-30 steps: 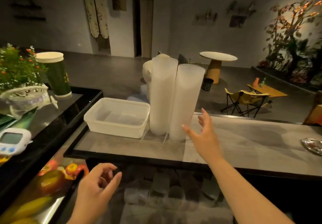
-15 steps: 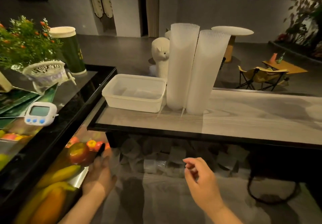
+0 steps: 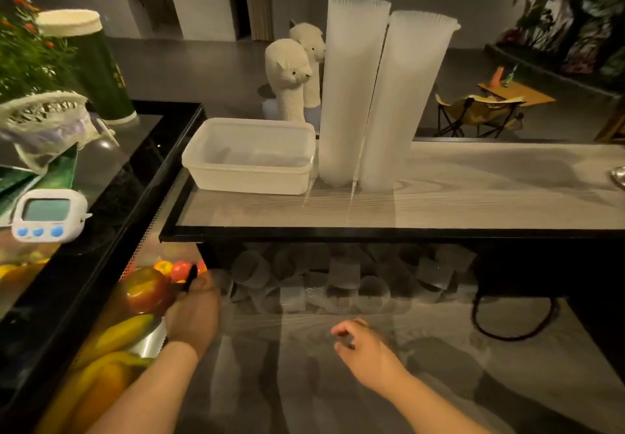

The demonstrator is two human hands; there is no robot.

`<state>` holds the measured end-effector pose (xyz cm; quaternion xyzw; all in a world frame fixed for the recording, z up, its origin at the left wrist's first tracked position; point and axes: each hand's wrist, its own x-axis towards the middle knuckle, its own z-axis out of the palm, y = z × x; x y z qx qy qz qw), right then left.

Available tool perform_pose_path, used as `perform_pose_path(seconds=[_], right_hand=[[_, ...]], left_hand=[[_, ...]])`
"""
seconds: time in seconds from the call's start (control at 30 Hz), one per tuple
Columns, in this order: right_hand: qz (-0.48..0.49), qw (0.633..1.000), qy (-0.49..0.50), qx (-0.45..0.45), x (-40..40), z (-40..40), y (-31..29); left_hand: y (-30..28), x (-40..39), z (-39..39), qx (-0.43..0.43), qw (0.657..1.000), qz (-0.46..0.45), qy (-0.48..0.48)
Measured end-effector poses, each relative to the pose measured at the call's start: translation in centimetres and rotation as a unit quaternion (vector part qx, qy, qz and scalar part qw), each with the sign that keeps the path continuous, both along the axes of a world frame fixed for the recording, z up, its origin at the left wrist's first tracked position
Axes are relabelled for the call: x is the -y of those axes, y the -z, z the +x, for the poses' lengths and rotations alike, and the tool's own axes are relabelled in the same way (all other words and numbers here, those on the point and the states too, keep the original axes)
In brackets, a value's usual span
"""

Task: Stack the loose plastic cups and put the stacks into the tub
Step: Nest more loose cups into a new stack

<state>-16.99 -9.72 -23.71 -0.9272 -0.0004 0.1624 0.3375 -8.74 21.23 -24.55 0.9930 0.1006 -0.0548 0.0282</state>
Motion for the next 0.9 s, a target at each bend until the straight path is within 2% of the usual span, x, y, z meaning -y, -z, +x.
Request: perform_pose_path(seconds=[0.07,0.23,0.33,0.4,0.5,0.6,0.73,0.83,0.9], right_hand=[[-0.026,0.999,-0.012,-0.019,-1.1,0.7,0.6],[-0.040,0.997,-0.030,-0.057,-5.1,2.9,1.0],[-0.023,0.998,-0.010,-0.063,-7.2,4.2,1.3],[-0.024,0.997,-0.038,-0.062,-8.7,5.0,1.4],[-0.057,0.988,-0.137,-0.038,-11.8,6.3,1.0],[-0.098,0.964,-0.245,-0.020,-14.6,7.8,1.2],[-0.233,0.896,-0.377,0.029,-17.6,9.4,1.3],[-0.302,0.851,-0.429,0.024,-19.6,10.2,1.1],[-0.326,0.837,-0.437,0.033,-20.4,10.3,1.1]], left_hand=[[-0.3,-0.3,-0.6,0.008,0.998,-0.055,-0.018],[-2.9,0.6,-3.7,0.080,0.990,-0.113,0.040],[-3.0,0.7,-5.9,0.120,0.978,-0.168,-0.027],[-2.5,0.7,-7.0,0.094,0.973,-0.202,-0.062],[-1.9,0.8,-8.6,0.018,0.967,-0.237,-0.093],[-2.1,0.9,-9.7,-0.042,0.975,-0.197,-0.088],[-2.2,1.0,-10.0,-0.059,0.973,-0.208,-0.076],[-1.8,0.8,-10.1,-0.078,0.970,-0.220,-0.074],[-1.6,0.5,-10.1,-0.073,0.965,-0.237,-0.085]])
